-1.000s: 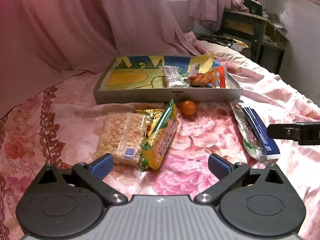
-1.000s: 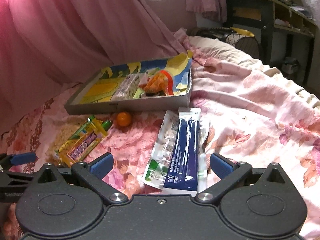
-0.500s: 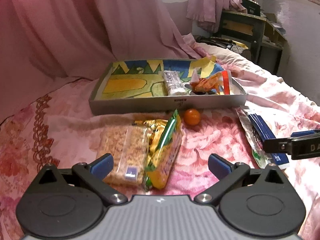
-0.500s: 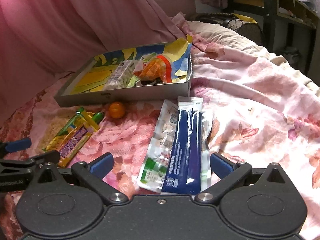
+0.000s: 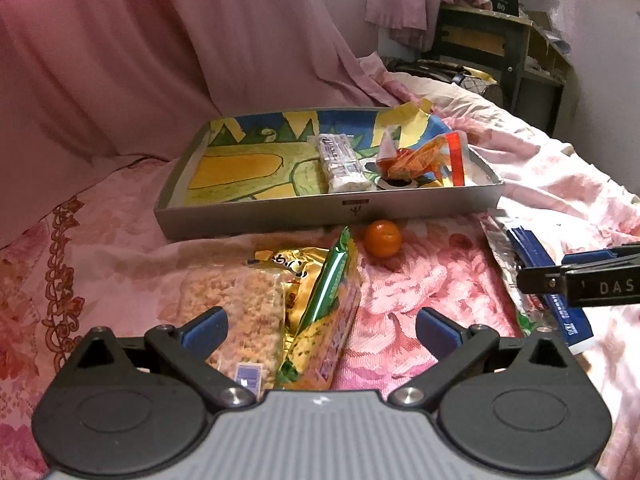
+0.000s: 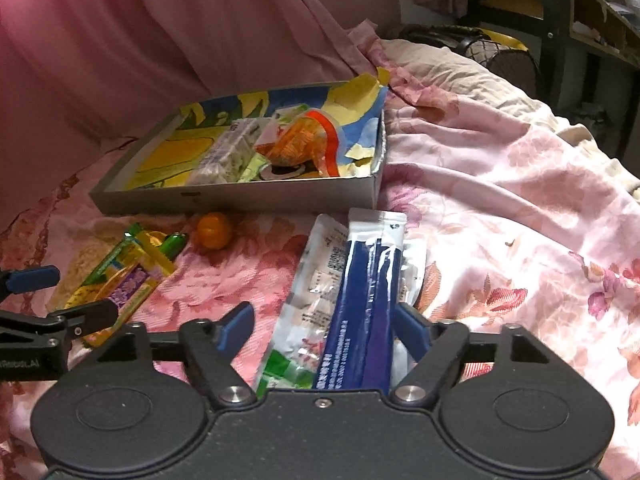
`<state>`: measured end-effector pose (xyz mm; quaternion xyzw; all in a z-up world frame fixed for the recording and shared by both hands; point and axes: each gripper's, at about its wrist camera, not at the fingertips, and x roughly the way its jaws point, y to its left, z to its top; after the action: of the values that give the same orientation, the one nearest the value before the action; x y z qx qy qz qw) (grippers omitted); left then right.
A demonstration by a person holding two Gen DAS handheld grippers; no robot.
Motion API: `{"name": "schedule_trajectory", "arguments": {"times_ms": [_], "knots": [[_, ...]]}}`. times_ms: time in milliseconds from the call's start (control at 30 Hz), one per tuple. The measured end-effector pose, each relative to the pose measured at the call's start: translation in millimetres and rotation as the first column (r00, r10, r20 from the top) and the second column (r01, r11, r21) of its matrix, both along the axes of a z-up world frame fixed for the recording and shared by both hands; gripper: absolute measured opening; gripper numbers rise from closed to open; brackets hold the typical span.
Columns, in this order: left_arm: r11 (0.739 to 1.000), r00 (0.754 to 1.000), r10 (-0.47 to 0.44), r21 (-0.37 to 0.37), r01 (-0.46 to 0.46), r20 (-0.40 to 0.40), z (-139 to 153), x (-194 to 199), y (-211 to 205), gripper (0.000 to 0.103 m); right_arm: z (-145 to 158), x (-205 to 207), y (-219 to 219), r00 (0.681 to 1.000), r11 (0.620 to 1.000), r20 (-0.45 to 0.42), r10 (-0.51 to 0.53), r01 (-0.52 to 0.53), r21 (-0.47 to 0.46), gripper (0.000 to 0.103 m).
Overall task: Organize snacks
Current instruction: 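Close the right tool on the blue tube while the left tool grips the green stick snack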
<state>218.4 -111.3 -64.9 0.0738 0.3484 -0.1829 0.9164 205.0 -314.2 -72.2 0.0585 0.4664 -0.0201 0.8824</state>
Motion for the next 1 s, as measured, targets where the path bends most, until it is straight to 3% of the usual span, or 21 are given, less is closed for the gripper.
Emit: {"name": "schedule_trajectory", "arguments": {"times_ms": [233,433,467,600,1000], "knots": [[1.0,0.999,-0.017,0.001,0.017,-0.03,-5,8,-6,0.075,-6,5,-11,0.998,0.998,-0.002,-0.056,0.056,-0.009,0.049],[0.999,0.999,-0.015,0.033,0.017,-0.045,-8,10,-9,0.05,-14,8,-18,0.996,0.996,-0.038,-0.085,0.086,0.026,0.041],[0.999,0.999,-0.016,0.036,0.018,-0.05,-8,10,-10,0.041,-14,8,-18,0.995,0.995,-0.039,-0.088,0.089,0.033,0.04],[0.999,0.997,-0.014,0.042,0.017,-0.079,-11,11,-15,0.024,-13,5,-9,0.998,0.999,-0.034,-0.049,0.05,0.019,0.038],[1.0,0.994,0.003,0.018,-0.001,-0.105,-9,5,-21,0.015,-14,0,18,0.995,0.995,-0.025,0.097,-0.097,-0.004,0.032]]}}
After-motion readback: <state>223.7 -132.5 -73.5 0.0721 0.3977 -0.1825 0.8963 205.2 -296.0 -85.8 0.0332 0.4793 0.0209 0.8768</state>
